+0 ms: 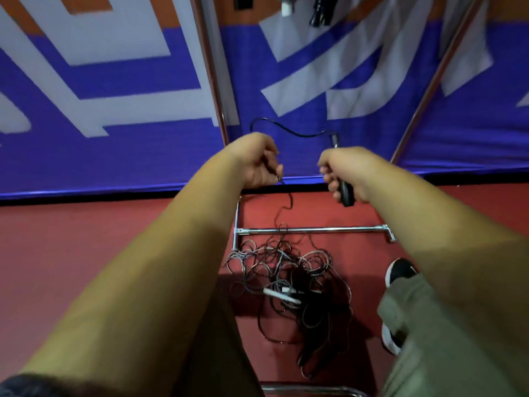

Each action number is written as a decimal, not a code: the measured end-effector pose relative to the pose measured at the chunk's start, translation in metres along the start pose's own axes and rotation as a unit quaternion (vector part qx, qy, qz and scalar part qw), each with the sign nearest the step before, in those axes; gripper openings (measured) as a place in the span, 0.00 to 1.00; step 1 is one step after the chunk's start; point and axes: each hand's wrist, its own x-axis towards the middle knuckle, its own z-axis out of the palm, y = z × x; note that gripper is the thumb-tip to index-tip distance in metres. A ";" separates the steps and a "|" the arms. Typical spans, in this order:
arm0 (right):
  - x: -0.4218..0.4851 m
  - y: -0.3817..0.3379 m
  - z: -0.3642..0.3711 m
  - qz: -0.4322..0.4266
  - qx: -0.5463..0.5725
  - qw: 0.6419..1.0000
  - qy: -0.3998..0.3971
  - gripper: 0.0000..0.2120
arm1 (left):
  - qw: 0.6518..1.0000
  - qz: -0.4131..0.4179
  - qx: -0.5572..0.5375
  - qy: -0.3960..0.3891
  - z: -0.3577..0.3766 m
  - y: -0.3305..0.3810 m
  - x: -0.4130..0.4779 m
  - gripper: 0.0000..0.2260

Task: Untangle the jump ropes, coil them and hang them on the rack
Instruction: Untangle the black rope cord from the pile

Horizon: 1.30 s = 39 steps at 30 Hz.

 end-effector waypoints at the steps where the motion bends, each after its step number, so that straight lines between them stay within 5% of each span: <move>1: -0.005 0.005 0.001 0.004 -0.011 1.000 -0.013 0.09 | 0.998 0.012 -0.061 -0.006 0.005 0.004 -0.006 0.07; 3: -0.008 0.019 0.006 -0.013 -0.003 1.000 -0.016 0.04 | 0.986 0.022 -0.164 -0.025 0.014 0.005 -0.014 0.10; 6: 0.000 0.038 0.017 -0.020 0.015 0.998 -0.054 0.15 | 0.952 0.011 -0.303 -0.040 0.013 -0.005 -0.004 0.14; 8: 0.004 0.038 0.023 -0.010 0.003 0.996 -0.090 0.12 | 0.931 -0.002 -0.364 -0.035 0.009 -0.013 0.009 0.14; 14: 0.026 0.017 0.031 -0.021 0.007 0.996 -0.082 0.16 | 0.948 0.010 -0.318 -0.001 0.005 -0.007 0.043 0.17; 17: 0.036 0.003 0.028 -0.023 0.087 0.992 -0.083 0.14 | 0.977 -0.007 -0.207 -0.046 0.010 -0.007 0.048 0.20; 20: 0.043 -0.010 0.020 -0.022 0.180 0.981 -0.067 0.14 | 0.988 -0.014 0.104 -0.112 0.019 -0.012 0.043 0.17; 23: 0.047 -0.015 0.009 -0.027 0.250 0.967 -0.036 0.14 | 0.856 0.038 0.502 -0.120 0.026 -0.019 0.043 0.14; 24: 0.049 -0.015 0.006 -0.030 0.262 0.964 -0.025 0.14 | 0.813 0.043 0.567 -0.127 0.027 -0.023 0.044 0.12; 26: 0.052 -0.012 0.002 -0.039 0.265 0.963 0.001 0.15 | 0.790 0.039 0.596 -0.140 0.024 -0.028 0.048 0.09; 33: 0.061 -0.003 -0.002 -0.050 0.234 0.968 0.076 0.23 | 0.878 0.061 0.454 -0.137 0.019 -0.021 0.045 0.10; 36: 0.061 -0.002 0.000 -0.040 0.213 0.974 0.072 0.28 | 0.944 0.050 0.312 -0.095 0.022 -0.013 0.039 0.07; 39: 0.058 0.002 0.005 -0.005 0.113 0.993 0.037 0.20 | 0.991 0.047 0.112 -0.061 0.025 -0.003 0.040 0.05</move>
